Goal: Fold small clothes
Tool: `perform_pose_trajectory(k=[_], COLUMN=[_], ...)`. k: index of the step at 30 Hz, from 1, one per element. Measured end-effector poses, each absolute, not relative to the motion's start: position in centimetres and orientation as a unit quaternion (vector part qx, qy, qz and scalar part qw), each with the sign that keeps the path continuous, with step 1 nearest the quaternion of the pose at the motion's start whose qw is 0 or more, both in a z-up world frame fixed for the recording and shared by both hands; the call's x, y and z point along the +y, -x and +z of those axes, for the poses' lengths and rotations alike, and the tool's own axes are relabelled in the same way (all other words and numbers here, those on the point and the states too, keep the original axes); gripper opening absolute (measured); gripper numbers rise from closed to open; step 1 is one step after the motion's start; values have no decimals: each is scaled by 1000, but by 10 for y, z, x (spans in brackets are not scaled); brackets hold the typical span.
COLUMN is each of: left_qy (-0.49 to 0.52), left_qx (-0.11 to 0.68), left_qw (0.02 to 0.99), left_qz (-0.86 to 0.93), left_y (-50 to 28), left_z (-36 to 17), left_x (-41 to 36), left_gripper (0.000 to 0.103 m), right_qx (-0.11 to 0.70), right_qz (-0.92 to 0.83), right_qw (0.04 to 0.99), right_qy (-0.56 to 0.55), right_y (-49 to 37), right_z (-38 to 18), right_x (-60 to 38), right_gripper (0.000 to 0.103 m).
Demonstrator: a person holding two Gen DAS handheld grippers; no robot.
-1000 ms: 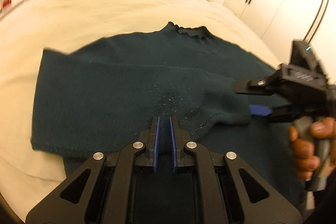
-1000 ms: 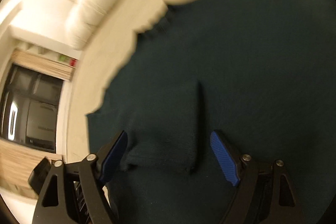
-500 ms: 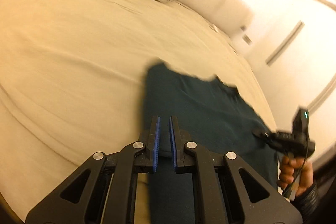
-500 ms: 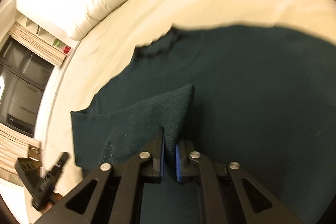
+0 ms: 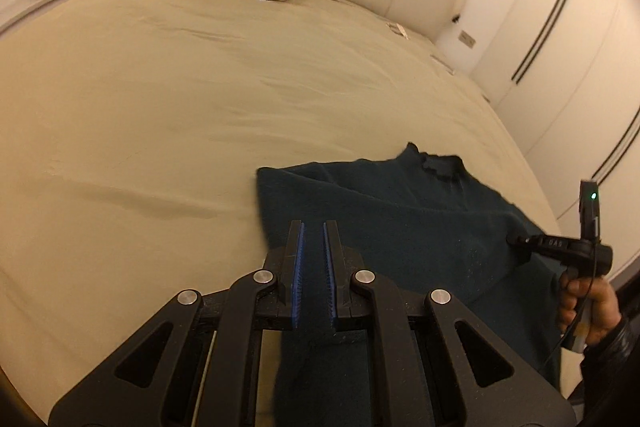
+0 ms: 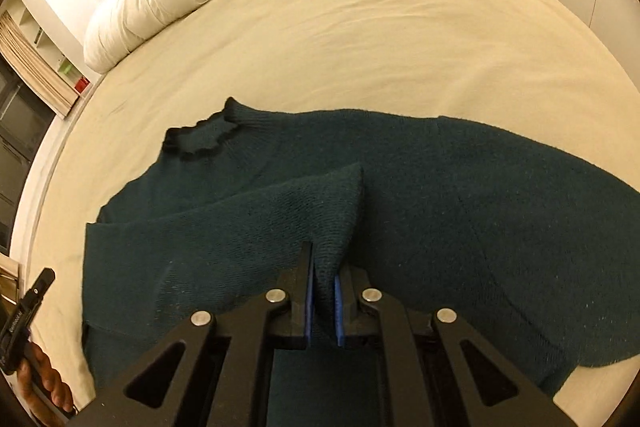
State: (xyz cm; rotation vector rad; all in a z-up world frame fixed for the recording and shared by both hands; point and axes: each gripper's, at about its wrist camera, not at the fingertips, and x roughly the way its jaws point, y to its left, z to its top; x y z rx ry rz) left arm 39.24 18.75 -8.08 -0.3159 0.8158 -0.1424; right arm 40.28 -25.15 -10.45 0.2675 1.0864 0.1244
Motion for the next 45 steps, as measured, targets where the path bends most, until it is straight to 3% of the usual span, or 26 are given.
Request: perform_pose_trajectory(k=[10, 22, 37, 42, 45], left_qy=[58, -8, 45, 27, 20], left_qx=[449, 446, 440, 447, 444], left_qw=[889, 894, 895, 892, 894], left_qz=[-66, -43, -60, -58, -62], left_y=[-433, -432, -413, -415, -415], left_z=[-119, -152, -146, -152, -153], left_x=[98, 78, 85, 81, 80], left_gripper=[9, 9, 9, 9, 9], right_qx=[518, 512, 480, 522, 507], right_qz=[62, 59, 40, 24, 23], right_qw=[845, 840, 855, 827, 836], right_qy=[-113, -170, -191, -208, -210], right_y=[-413, -409, -381, -393, -387], right_z=[-111, -124, -90, -124, -125], right_x=[-251, -268, -266, -278, -280], right_gripper=[9, 10, 8, 8, 9])
